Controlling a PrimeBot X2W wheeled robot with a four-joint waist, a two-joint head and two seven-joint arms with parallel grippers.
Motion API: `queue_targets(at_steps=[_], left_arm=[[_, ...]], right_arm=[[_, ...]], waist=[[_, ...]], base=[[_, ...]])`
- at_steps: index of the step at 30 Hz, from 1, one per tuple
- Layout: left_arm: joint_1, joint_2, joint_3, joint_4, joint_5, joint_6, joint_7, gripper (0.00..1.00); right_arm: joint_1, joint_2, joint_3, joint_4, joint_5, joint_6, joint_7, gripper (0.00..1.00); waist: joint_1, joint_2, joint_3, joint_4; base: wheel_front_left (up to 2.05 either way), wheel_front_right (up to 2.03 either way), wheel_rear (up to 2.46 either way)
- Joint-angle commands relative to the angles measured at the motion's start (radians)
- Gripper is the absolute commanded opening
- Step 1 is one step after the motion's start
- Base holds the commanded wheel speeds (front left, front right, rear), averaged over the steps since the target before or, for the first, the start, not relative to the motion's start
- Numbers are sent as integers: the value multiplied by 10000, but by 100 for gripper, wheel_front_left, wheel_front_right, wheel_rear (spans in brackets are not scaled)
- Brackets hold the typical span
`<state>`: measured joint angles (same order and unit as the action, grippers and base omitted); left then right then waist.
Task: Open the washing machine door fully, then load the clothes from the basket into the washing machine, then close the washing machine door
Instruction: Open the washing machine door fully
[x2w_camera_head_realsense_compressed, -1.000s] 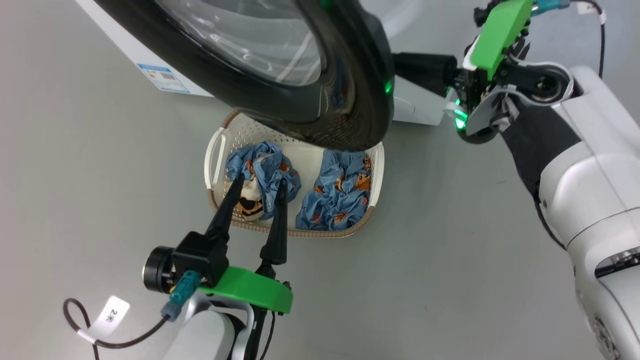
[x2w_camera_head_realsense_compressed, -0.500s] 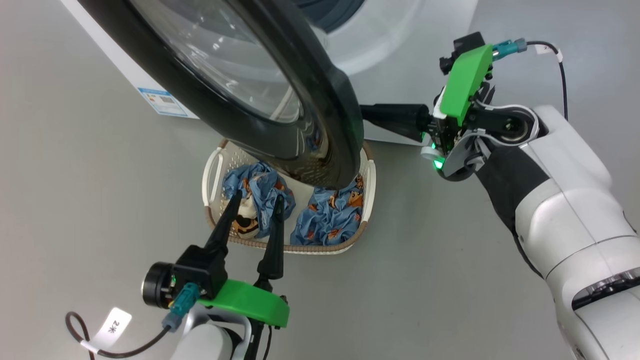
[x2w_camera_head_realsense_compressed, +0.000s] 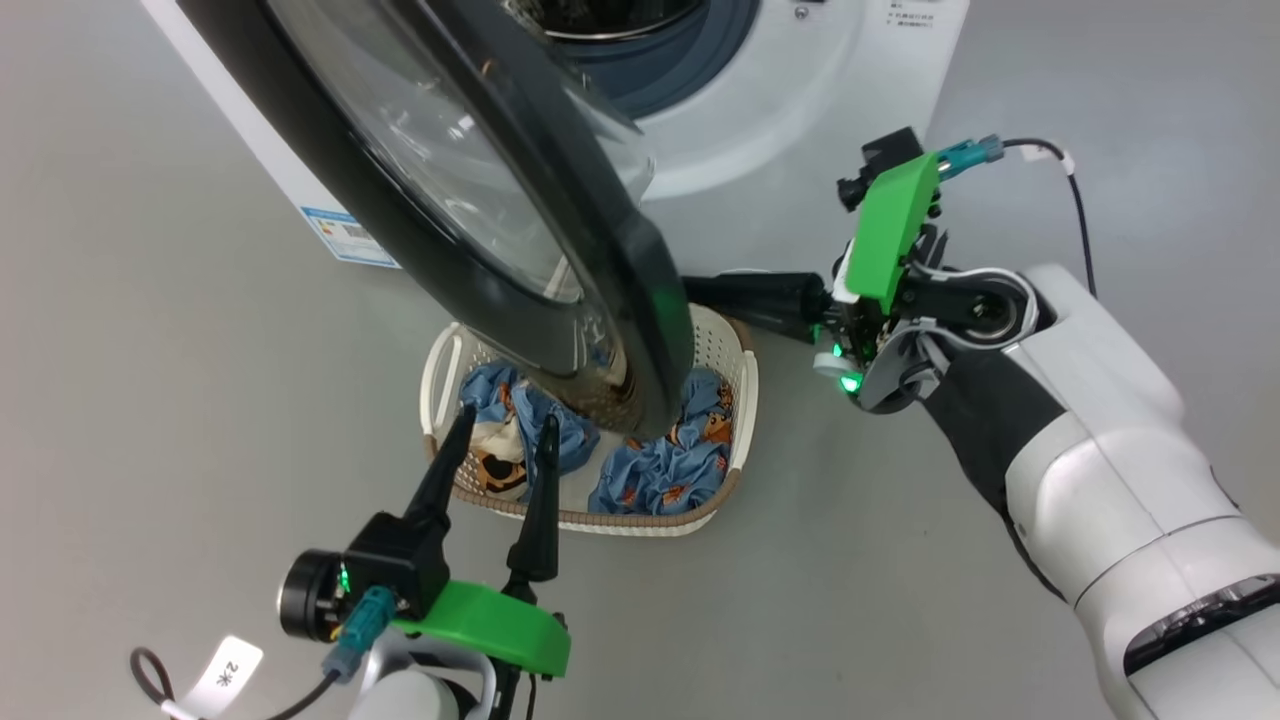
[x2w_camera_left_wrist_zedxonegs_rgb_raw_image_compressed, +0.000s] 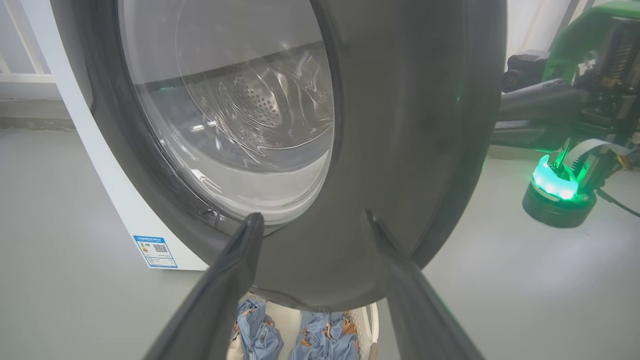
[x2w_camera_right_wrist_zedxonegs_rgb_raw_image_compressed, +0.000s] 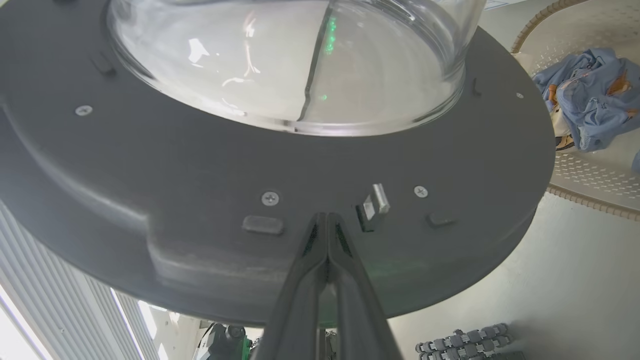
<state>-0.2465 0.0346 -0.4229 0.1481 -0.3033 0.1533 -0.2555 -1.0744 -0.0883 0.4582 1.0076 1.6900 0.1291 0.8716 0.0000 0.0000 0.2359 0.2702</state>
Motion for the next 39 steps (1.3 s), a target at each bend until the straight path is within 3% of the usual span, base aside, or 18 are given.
queue_targets(at_steps=[1, 19, 27, 34, 39], left_arm=[[29, 156, 346, -177, 142, -44, -63, 100], [292, 156, 340, -252, 183, -38, -63, 100], [420, 156, 509, -213, 224, -24, -63, 100], [732, 156, 751, -59, 354, -44, -63, 100], [994, 156, 1057, -33, 462, -88, -63, 100]], right_arm=[[220, 378, 240, -373, 173, 16, 89, 0], [719, 380, 2340, -957, 1553, 16, -355, 0], [677, 360, 2660, -926, 1779, 16, -828, 0], [1377, -297, 2551, -1681, 1538, 16, -1843, 0], [2351, -1203, 2687, -3221, 527, 16, -3193, 0]], waist=[[0, 0, -89, 49], [0, 0, -419, 253], [0, 0, -662, 161], [0, 0, -1345, -193], [0, 0, -1824, -508]], base=[[0, 0, 0], [0, 0, 0], [0, 0, 0], [0, 0, 0], [0, 0, 0]])
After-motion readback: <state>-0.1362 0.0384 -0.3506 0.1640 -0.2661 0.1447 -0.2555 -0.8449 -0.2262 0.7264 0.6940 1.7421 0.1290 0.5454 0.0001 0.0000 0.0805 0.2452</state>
